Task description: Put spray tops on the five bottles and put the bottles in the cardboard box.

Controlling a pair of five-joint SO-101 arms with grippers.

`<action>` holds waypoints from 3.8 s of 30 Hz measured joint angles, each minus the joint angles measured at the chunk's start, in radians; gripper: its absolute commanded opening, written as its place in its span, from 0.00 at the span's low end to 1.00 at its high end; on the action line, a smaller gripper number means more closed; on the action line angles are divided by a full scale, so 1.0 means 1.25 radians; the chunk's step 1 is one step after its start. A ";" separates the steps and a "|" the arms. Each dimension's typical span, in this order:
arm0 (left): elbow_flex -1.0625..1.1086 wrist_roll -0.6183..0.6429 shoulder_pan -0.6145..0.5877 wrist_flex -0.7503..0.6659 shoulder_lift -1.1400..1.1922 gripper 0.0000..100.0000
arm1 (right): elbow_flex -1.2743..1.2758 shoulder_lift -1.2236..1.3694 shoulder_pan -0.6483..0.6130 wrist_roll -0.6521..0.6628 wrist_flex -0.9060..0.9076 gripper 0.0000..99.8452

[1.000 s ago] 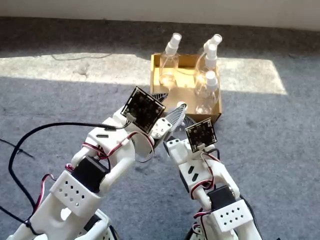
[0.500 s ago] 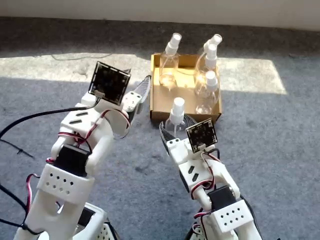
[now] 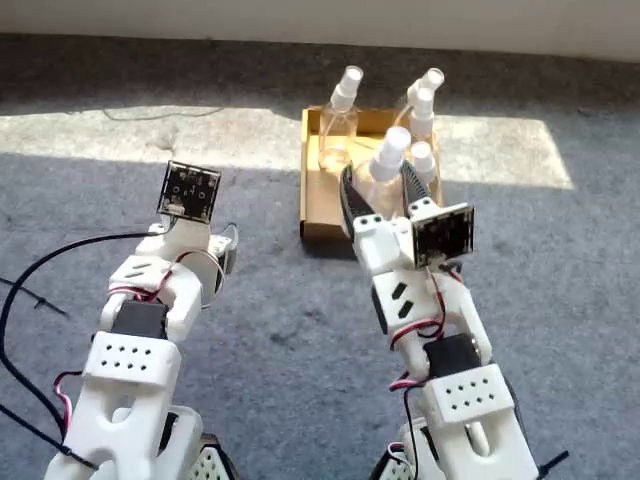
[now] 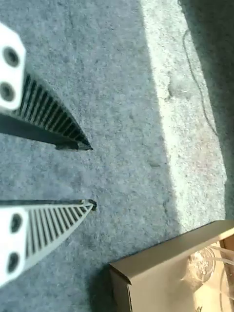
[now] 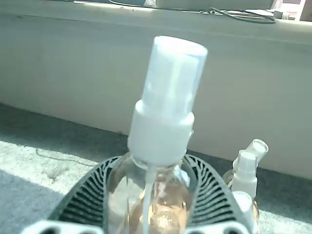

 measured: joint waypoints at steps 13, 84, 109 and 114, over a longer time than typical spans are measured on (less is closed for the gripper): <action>0.102 0.000 -0.102 -0.226 0.000 0.16 | -0.226 0.577 -0.036 -0.004 -0.319 0.00; 0.113 0.000 -0.088 -0.227 0.000 0.16 | -0.296 0.965 -0.032 0.014 -0.567 0.14; 0.113 0.000 -0.088 -0.227 0.000 0.16 | -0.296 0.965 -0.032 0.014 -0.567 0.25; 0.113 0.000 -0.088 -0.227 0.000 0.16 | -0.296 0.955 -0.032 0.014 -0.567 0.25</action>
